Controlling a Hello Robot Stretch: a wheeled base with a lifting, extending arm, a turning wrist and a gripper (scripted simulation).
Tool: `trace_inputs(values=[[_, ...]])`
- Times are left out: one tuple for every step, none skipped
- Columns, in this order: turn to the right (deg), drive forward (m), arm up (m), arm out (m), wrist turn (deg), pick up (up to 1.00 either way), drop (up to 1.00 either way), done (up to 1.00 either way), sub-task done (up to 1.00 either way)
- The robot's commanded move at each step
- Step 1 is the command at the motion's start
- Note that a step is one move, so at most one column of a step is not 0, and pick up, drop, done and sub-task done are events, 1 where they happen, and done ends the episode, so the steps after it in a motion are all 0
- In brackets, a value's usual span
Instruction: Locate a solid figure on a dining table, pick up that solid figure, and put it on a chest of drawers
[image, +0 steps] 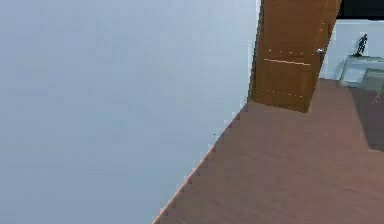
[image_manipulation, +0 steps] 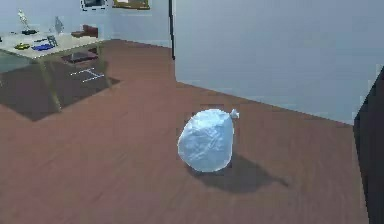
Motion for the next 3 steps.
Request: trace_inputs(values=[[45.0, 0.0, 0.0, 0.0, 0.0, 0.0, 0.0, 0.0, 0.0], [3.0, 0.0, 0.0, 0.0, 0.0, 0.0, 0.0, 0.0, 0.0], [0.0, 1.0, 0.0, 0.0, 0.0, 0.0, 0.0, 0.0, 0.0]])
